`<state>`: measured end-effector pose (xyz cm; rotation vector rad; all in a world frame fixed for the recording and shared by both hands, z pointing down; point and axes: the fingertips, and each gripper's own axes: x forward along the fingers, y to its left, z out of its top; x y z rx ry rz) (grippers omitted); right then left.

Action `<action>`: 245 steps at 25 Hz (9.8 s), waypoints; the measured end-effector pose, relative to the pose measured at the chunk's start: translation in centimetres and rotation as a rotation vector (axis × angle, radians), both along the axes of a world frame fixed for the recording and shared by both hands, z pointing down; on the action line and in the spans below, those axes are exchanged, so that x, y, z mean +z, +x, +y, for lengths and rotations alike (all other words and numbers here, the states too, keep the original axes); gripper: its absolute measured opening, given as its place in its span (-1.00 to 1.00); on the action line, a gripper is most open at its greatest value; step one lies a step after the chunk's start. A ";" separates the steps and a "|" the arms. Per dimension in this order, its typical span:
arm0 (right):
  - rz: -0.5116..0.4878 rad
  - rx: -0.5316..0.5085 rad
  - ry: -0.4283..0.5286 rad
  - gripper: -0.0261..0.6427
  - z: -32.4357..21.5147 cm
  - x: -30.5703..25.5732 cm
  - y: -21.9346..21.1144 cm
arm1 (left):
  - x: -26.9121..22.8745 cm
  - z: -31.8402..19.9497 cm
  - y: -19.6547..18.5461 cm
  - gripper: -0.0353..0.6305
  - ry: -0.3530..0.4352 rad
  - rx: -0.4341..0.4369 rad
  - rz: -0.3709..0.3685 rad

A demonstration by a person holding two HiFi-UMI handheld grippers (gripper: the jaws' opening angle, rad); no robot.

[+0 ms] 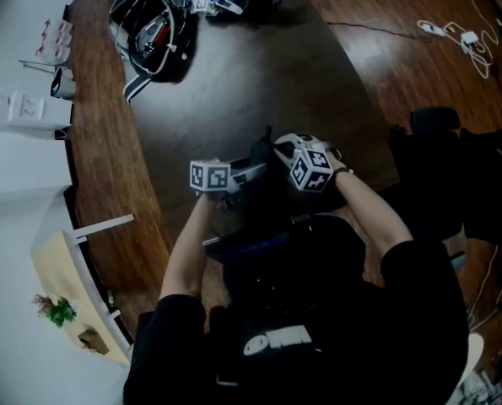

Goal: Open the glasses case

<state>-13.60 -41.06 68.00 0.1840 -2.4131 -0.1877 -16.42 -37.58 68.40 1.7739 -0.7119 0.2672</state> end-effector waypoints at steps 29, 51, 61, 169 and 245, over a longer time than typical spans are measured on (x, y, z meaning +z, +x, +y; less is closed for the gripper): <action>-0.037 -0.040 0.160 -0.91 -0.6 -3.5 -3.8 | -9.4 -11.5 -5.4 -0.03 0.339 -0.412 -0.107; 0.172 -0.152 0.350 -0.90 -6.5 -5.0 -2.8 | -5.0 -5.4 -1.2 -0.06 0.344 0.297 -0.545; 0.325 -0.490 0.654 -0.90 -2.8 -3.8 -3.4 | -3.7 -3.9 -3.6 -0.07 0.365 1.017 -0.933; -0.667 0.059 -0.045 -0.08 -2.7 -20.0 -3.3 | -22.8 -12.8 -4.3 0.35 0.578 -0.514 0.394; 0.070 0.278 0.386 -0.88 26.7 -19.8 -1.9 | -19.5 22.8 0.8 -0.89 0.948 0.221 -0.798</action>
